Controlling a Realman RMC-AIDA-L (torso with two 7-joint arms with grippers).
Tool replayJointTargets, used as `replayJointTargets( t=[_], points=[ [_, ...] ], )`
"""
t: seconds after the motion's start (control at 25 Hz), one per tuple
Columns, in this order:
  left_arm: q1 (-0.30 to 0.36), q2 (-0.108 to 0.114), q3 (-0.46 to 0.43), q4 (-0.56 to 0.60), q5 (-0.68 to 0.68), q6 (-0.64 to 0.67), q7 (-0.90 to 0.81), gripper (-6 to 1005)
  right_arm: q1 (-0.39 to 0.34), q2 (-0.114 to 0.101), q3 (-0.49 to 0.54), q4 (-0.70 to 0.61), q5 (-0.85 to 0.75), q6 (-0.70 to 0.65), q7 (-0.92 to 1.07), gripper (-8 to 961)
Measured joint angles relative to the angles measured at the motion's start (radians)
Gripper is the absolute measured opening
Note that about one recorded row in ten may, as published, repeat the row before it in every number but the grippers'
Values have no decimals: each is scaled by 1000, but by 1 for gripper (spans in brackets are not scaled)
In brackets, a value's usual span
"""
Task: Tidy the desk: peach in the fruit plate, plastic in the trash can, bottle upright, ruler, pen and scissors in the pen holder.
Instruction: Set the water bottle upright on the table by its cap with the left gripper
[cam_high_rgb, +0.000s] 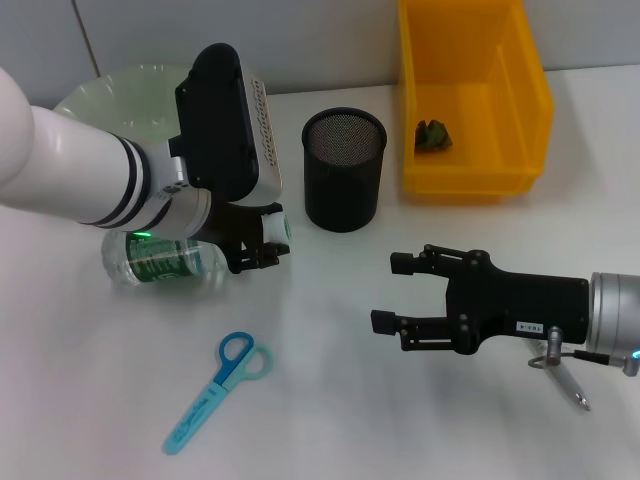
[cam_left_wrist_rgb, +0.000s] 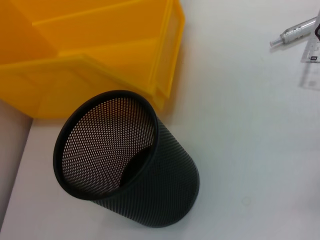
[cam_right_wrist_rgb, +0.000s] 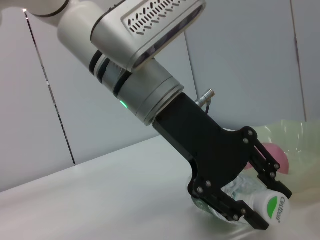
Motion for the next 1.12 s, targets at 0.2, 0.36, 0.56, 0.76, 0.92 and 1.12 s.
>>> replayJointTargets(
  t=[0.2,0.36,0.56,0.76,0.92,1.12],
  points=[
    [4,1,-4,6,0,0,-11,448,1,0,-2,0,0,0,0,842],
    [26,2,-4,37,0,0,-11,447,2,0,-3,0,0,0,1,842],
    [41,3,-7,57,0,1,-11,446,5,0,-3,0,0,0,1,842],
    [53,3,-15,71,1,0,-11,445,6,0,-4,0,0,0,1,843],
    [66,3,-16,95,1,1,-11,445,6,0,-4,0,0,0,1,843],
    [76,3,-16,114,0,9,-13,444,7,0,-4,0,1,-1,1,843]
  ],
)
